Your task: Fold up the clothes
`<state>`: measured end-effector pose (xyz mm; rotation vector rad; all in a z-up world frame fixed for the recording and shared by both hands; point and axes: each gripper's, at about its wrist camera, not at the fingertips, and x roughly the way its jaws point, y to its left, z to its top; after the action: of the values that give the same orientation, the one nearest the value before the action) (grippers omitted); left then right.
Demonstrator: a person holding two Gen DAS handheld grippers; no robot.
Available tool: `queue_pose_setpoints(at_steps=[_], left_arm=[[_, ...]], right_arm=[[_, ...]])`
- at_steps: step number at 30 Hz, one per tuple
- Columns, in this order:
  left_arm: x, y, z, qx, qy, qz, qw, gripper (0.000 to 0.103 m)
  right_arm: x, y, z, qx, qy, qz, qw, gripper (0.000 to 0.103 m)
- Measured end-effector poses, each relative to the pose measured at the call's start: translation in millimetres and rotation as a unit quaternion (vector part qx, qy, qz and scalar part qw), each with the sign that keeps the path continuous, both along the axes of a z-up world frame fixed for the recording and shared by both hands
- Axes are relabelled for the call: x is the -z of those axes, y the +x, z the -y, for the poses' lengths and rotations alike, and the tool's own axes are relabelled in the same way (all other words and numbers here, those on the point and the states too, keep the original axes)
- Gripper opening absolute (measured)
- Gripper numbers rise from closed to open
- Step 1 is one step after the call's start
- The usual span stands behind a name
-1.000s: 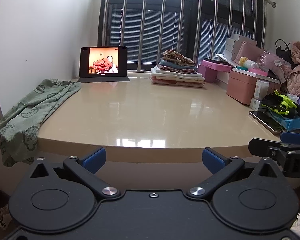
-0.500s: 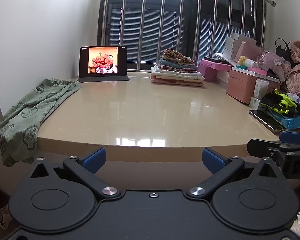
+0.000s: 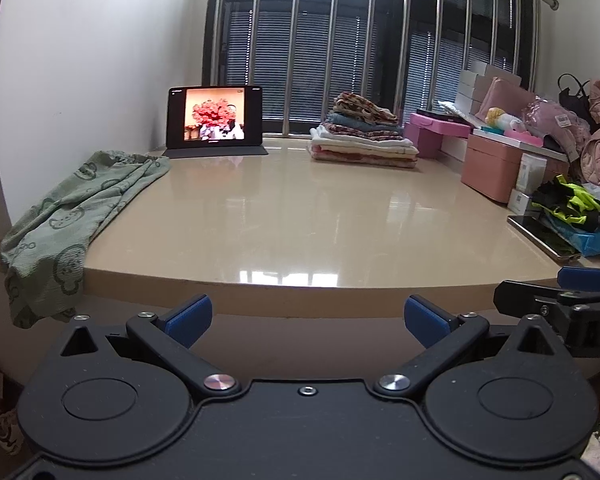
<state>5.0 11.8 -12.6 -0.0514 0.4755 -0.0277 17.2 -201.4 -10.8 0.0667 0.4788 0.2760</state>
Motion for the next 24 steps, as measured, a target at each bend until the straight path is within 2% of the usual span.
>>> queue_pose_setpoints(at_steps=[9,18,24], left_arm=[[6.1,6.8,-5.8,-0.013,-0.002,-0.013,0.9998,0.103],[13.9,15.5,-17.1,-0.030,-0.014,-0.028,0.9991,0.103],[21.2,23.8,-27.0,-0.052,-0.019,-0.045,0.9974,0.103]], right_arm=[[6.4,4.9,0.9,-0.001,0.001,-0.009,1.000,0.103],[18.2,23.7,-7.0,-0.013,-0.003,-0.044,0.999,0.103],[23.3,33.8,-14.7,-0.029,-0.008,-0.052,0.998,0.103]])
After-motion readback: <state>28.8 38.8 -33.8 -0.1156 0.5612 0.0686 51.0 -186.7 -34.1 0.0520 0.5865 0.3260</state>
